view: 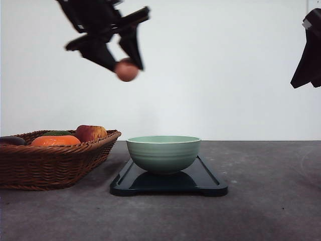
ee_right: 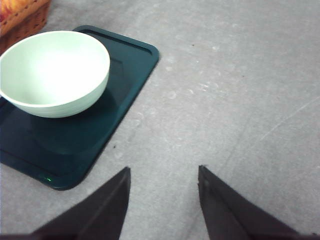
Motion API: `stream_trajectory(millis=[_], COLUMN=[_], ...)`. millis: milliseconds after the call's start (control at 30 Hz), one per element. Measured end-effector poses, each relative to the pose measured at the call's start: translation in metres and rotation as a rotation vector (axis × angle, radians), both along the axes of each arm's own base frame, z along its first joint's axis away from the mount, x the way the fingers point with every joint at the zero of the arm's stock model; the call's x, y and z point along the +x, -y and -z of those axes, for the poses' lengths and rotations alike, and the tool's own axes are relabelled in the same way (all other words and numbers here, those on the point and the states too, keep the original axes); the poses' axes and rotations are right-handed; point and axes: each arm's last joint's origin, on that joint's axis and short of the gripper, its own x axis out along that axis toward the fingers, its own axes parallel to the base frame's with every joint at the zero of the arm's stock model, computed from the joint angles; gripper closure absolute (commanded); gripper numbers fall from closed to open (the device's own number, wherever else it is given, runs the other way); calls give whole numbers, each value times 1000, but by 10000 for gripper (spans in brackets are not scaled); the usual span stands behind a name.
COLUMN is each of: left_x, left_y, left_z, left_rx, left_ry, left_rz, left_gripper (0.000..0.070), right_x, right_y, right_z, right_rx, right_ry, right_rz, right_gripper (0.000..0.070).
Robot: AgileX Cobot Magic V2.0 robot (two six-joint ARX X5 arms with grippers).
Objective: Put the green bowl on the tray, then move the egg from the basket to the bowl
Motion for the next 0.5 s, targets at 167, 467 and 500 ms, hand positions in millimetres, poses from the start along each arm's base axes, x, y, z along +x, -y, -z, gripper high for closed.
stream_trajectory(millis=[167, 467, 500], left_x=[-2, 9, 10], left_y=[36, 67, 68], left_z=[21, 65, 70], left_rx=[8, 51, 63], left_ry=[-13, -40, -45], left_rz=[83, 108, 100], left_gripper=[511, 511, 511], right_x=[0, 0, 0], right_y=[0, 0, 0], right_z=[0, 0, 0], right_rx=[0, 1, 1], right_ry=[0, -1, -1], right_rz=[0, -2, -2], right_gripper=[440, 440, 440])
